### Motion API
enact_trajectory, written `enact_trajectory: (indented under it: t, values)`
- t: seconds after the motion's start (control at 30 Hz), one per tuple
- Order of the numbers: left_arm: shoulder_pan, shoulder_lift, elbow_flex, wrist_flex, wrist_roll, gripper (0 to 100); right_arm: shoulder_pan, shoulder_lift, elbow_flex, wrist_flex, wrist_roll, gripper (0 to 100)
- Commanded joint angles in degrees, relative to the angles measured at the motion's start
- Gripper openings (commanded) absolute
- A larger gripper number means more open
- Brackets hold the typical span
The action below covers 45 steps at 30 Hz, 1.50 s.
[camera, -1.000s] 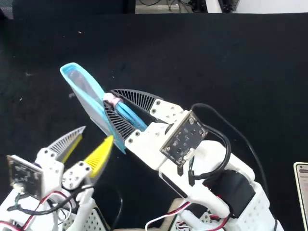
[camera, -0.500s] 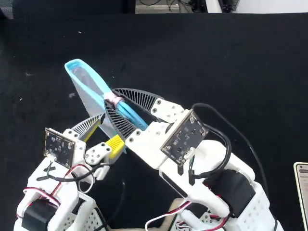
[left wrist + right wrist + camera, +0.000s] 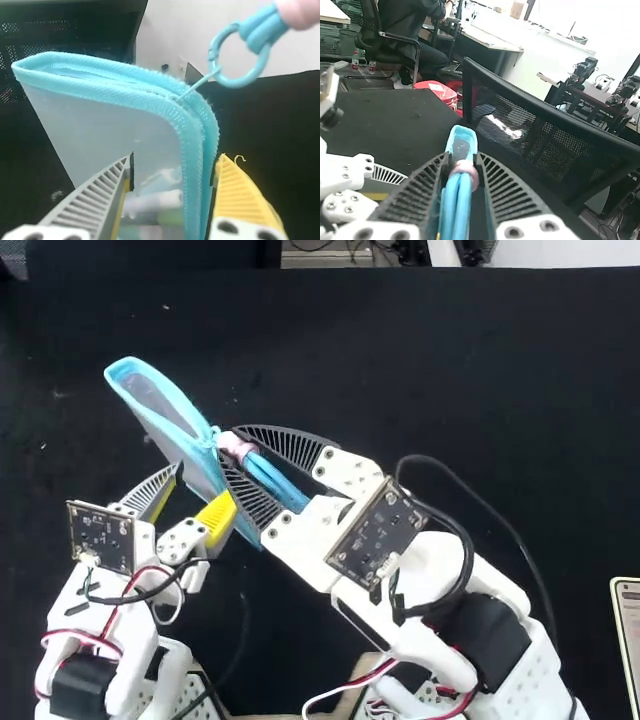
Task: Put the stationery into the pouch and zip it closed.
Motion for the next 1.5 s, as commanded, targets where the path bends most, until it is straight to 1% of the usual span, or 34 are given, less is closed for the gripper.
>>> enact_trajectory:
  t: [0.0,0.07,0.23,0.3,0.43,0.5,0.57,0.7,0.8,0.87,1.03,1.13,1.23,1.3,1.4,1.47]
  values:
    - [-0.84,0.00,-4.09,3.60,-0.62,26,0.70,-1.10,-0.57,-0.18,0.88,1.0]
    - [-1.19,0.00,-5.93,5.71,-1.41,26,0.70,-1.10,-0.57,-0.09,0.79,1.0]
    - [-1.36,0.00,-9.10,11.87,-10.81,26,0.70,-1.10,-0.66,0.00,0.79,1.0]
    - [-1.45,0.00,-9.36,13.54,-13.45,26,0.70,-1.10,-0.66,0.00,0.79,1.0]
    - [-1.45,0.00,-11.38,13.71,-14.15,26,0.70,-1.10,-0.66,0.00,0.79,1.0]
    - [-1.45,0.00,-12.97,13.54,-12.31,26,0.70,-1.10,-0.66,0.00,0.79,1.0]
    - [-1.27,0.00,-13.67,13.10,-7.91,27,0.70,-1.10,-0.57,0.00,0.79,1.0]
    - [-0.92,0.00,-9.71,5.89,1.76,27,0.44,-1.10,-0.57,0.00,0.79,1.0]
    - [-0.75,0.00,-7.34,2.99,5.89,27,0.44,-1.10,-0.57,0.00,0.79,1.0]
    - [-0.75,0.00,-8.75,3.96,6.33,27,0.53,-1.10,-0.57,0.00,0.79,1.0]
    - [-0.75,0.00,-15.96,10.29,6.51,27,0.53,-1.10,-0.57,0.00,0.79,1.0]
    - [2.68,0.00,-16.31,11.52,6.33,27,0.44,-1.10,-0.57,0.00,0.79,1.0]
    - [8.13,0.00,-13.23,11.16,6.33,27,0.44,-1.10,-0.57,0.00,0.79,1.0]
    - [9.80,0.00,-11.74,10.81,6.51,27,0.44,-1.10,-0.57,0.00,0.79,1.0]
    - [9.71,0.00,-9.98,8.00,6.33,27,0.44,-1.10,-0.57,0.00,0.79,1.0]
    - [7.60,0.00,-8.66,6.24,6.33,27,0.44,-1.10,-0.48,0.00,0.79,1.0]
